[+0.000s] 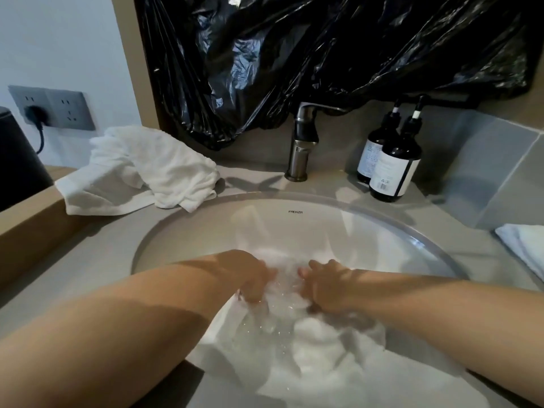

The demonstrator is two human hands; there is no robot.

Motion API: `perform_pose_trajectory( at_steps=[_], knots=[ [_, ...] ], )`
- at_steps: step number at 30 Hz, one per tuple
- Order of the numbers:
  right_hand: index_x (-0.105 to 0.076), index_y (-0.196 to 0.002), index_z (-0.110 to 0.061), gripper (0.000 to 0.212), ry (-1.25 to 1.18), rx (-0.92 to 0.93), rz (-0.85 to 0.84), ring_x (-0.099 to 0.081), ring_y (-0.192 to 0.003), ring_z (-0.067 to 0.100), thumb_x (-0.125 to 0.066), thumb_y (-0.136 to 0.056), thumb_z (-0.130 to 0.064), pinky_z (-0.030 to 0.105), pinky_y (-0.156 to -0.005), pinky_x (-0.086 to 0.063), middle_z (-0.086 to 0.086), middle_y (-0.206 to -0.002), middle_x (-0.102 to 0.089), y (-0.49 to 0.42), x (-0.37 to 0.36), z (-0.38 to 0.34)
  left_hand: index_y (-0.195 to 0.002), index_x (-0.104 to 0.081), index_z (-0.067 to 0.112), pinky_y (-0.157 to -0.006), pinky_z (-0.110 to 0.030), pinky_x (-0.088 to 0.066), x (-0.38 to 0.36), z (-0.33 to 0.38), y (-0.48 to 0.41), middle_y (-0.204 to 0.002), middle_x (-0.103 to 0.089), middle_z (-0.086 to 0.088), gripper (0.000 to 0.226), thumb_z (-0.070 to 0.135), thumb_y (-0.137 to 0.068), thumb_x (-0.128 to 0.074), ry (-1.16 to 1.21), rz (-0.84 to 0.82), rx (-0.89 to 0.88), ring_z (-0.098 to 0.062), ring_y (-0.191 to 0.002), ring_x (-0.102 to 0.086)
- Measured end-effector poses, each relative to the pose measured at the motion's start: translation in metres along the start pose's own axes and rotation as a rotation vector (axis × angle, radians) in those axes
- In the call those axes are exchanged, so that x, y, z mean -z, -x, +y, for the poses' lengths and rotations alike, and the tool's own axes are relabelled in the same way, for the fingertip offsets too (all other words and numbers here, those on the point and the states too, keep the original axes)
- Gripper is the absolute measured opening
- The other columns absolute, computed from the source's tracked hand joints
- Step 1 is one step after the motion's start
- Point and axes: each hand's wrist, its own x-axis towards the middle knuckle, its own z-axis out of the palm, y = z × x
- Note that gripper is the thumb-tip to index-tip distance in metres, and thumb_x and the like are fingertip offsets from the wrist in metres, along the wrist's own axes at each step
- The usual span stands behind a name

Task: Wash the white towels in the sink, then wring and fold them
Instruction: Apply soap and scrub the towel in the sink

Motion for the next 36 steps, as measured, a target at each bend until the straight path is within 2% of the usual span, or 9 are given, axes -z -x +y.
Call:
perform_pose_trajectory(
  at_steps=[4,7,10,17,21,26,28,31,36],
  knots=[
    [-0.053,-0.129,-0.017,0.036,-0.538,-0.143,0.095,-0.054,-0.113,0.028,-0.049,-0.098,-0.035,0.014,-0.076,-0.044,0.004,-0.120,-0.052,0.004,0.015,0.019,-0.117,-0.061,0.010,-0.056,-0.025,-0.037,0.022,-0.016,0.010,-0.098,-0.055,-0.005,0.024,0.020,-0.096,-0.057,0.466,0.099,0.011,-0.020,-0.072,-0.054],
    [-0.058,-0.081,-0.011,0.031,-1.110,-0.295,0.255,-0.048,-0.060,0.019,-0.047,-0.101,-0.031,0.009,-0.036,-0.027,0.005,-0.071,-0.050,0.023,0.036,0.037,-0.088,-0.060,0.016,-0.070,-0.027,-0.046,0.037,-0.030,0.014,-0.084,-0.055,-0.009,0.008,0.022,-0.093,-0.057,1.098,0.286,0.030,-0.021,-0.072,-0.053],
    [-0.063,-0.080,-0.009,0.037,-1.637,-0.386,0.518,-0.047,-0.055,0.016,-0.050,-0.098,-0.038,0.021,-0.051,-0.038,0.002,-0.062,-0.055,0.040,0.063,0.039,-0.092,-0.066,0.016,-0.087,-0.037,-0.050,0.048,-0.019,0.015,-0.096,-0.066,-0.016,0.029,0.041,-0.089,-0.053,1.543,0.254,0.058,-0.029,-0.088,-0.063],
    [-0.057,-0.076,-0.019,0.052,-1.239,-0.418,0.863,-0.060,-0.085,0.030,-0.025,-0.101,-0.051,0.032,-0.074,-0.041,0.003,-0.078,-0.063,0.031,0.068,0.000,-0.090,-0.061,0.008,-0.071,-0.032,-0.046,0.050,0.022,0.028,-0.080,-0.058,-0.009,0.027,0.027,-0.100,-0.046,1.883,0.107,-0.233,-0.023,-0.074,-0.056],
    [-0.063,-0.100,-0.005,0.057,-1.020,-0.488,0.543,-0.060,-0.101,0.032,-0.029,-0.101,-0.052,0.033,-0.083,-0.044,0.015,-0.102,-0.065,0.018,0.049,0.037,-0.105,-0.064,0.010,-0.086,-0.033,-0.046,0.058,0.022,0.043,-0.105,-0.065,-0.008,0.030,0.034,-0.102,-0.046,1.476,0.103,-0.181,-0.023,-0.096,-0.061],
    [-0.053,-0.114,-0.004,0.033,-0.928,-0.334,0.249,-0.054,-0.098,0.022,-0.043,-0.102,-0.033,0.022,-0.068,-0.038,0.023,-0.123,-0.057,0.025,0.037,0.056,-0.111,-0.052,0.020,-0.064,-0.024,-0.042,0.045,-0.009,0.023,-0.100,-0.054,-0.002,0.016,0.029,-0.098,-0.051,0.484,0.391,0.019,-0.024,-0.091,-0.055],
    [-0.038,-0.136,-0.006,0.048,-0.773,-0.316,0.152,-0.050,-0.118,0.028,-0.046,-0.100,-0.037,0.025,-0.086,-0.041,0.017,-0.138,-0.044,0.022,0.030,0.045,-0.146,-0.029,0.025,-0.089,-0.032,-0.048,0.033,-0.013,0.015,-0.135,-0.045,-0.006,0.061,0.038,-0.094,-0.057,0.303,0.250,-0.015,-0.027,-0.116,-0.050],
    [-0.021,-0.146,-0.018,0.067,-0.357,-0.333,0.035,-0.037,-0.130,0.029,-0.056,-0.092,-0.038,0.040,-0.100,-0.040,0.005,-0.141,-0.030,0.007,0.001,0.007,-0.156,-0.003,0.030,-0.107,-0.045,-0.037,0.007,-0.002,0.007,-0.153,-0.020,-0.007,0.095,0.059,-0.086,-0.060,-0.145,0.111,-0.037,-0.033,-0.140,-0.023],
    [-0.038,-0.139,-0.023,0.058,-0.396,-0.056,0.161,-0.043,-0.124,0.022,-0.064,-0.088,-0.027,0.031,-0.096,-0.042,0.000,-0.136,-0.038,-0.008,-0.009,0.011,-0.141,-0.043,0.027,-0.069,-0.018,-0.046,0.013,-0.009,0.002,-0.124,-0.050,0.003,0.061,0.020,-0.086,-0.069,0.198,0.032,-0.131,-0.018,-0.098,-0.054]
  ],
)
